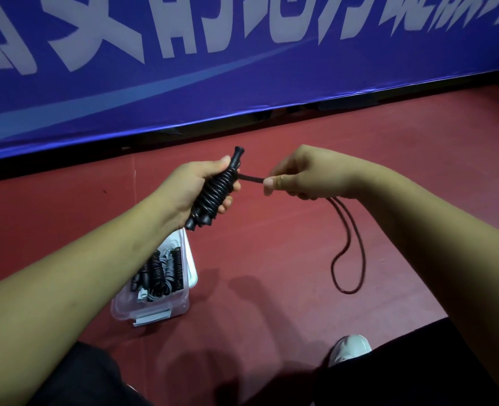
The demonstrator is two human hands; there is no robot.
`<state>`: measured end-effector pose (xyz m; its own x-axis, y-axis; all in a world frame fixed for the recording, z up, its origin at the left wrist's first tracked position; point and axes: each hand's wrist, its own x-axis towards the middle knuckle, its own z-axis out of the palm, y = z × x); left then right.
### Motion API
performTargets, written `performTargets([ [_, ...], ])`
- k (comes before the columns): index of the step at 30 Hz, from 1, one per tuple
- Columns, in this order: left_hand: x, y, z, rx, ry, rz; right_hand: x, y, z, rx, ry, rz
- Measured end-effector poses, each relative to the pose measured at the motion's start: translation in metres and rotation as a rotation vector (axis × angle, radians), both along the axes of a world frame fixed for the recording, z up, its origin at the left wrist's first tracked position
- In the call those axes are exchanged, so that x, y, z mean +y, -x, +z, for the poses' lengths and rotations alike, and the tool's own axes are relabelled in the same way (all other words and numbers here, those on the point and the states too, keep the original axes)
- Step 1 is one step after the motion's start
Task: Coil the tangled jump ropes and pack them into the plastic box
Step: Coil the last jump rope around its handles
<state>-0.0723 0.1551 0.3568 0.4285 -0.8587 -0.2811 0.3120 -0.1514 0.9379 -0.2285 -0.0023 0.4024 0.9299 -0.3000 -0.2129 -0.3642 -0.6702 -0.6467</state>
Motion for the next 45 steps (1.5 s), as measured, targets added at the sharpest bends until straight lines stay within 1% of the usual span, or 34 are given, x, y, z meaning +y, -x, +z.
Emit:
performTargets([
  [2,-0.002,-0.003,-0.003,-0.171,-0.048,0.006,0.004,-0.001,0.006,-0.033,0.123,0.045],
  [6,-0.003,-0.003,-0.006,-0.569,-0.139,-0.083,0.013,-0.005,0.010,-0.079,0.291,0.143],
  [8,-0.002,-0.001,-0.003,-0.761,-0.165,-0.105,0.015,-0.006,0.010,-0.099,0.324,0.164],
  [10,-0.001,0.001,0.001,-0.914,-0.174,-0.137,0.016,-0.005,0.011,-0.129,0.328,0.170],
  [16,0.002,0.007,0.005,-1.207,-0.219,-0.260,0.016,-0.008,0.010,-0.211,0.346,0.162],
  [19,0.004,0.012,0.008,-1.247,-0.222,-0.313,0.016,-0.009,0.010,-0.240,0.299,0.111],
  [23,0.007,0.020,0.013,-1.083,-0.224,-0.392,0.014,-0.012,0.009,-0.265,0.223,0.059],
  [27,0.007,0.025,0.011,-0.987,-0.125,-0.401,0.012,-0.014,0.009,-0.289,0.146,0.029],
  [29,0.007,0.024,0.008,-0.795,-0.060,-0.386,0.009,-0.015,0.006,-0.329,0.013,-0.027],
  [31,0.006,0.024,0.005,-0.517,0.014,-0.366,0.005,-0.016,0.000,-0.376,-0.212,-0.088],
  [32,0.006,0.026,0.005,-0.376,0.054,-0.338,0.003,-0.017,-0.004,-0.390,-0.300,-0.112],
  [33,0.005,0.028,0.005,-0.248,0.086,-0.300,0.001,-0.018,-0.008,-0.390,-0.346,-0.134],
  [35,0.004,0.031,0.005,-0.046,0.123,-0.227,0.000,-0.018,-0.015,-0.336,-0.366,-0.155],
  [37,0.005,0.032,0.006,0.075,0.139,-0.181,0.000,-0.015,-0.019,-0.243,-0.371,-0.133],
  [39,0.006,0.030,0.007,0.123,0.130,-0.139,0.000,-0.012,-0.019,-0.182,-0.355,-0.108],
  [41,0.005,0.027,0.007,0.152,0.130,-0.103,-0.001,-0.009,-0.015,-0.162,-0.332,-0.105],
  [45,0.002,0.013,0.007,0.271,0.128,-0.068,0.001,-0.009,-0.008,-0.129,-0.292,-0.097],
])
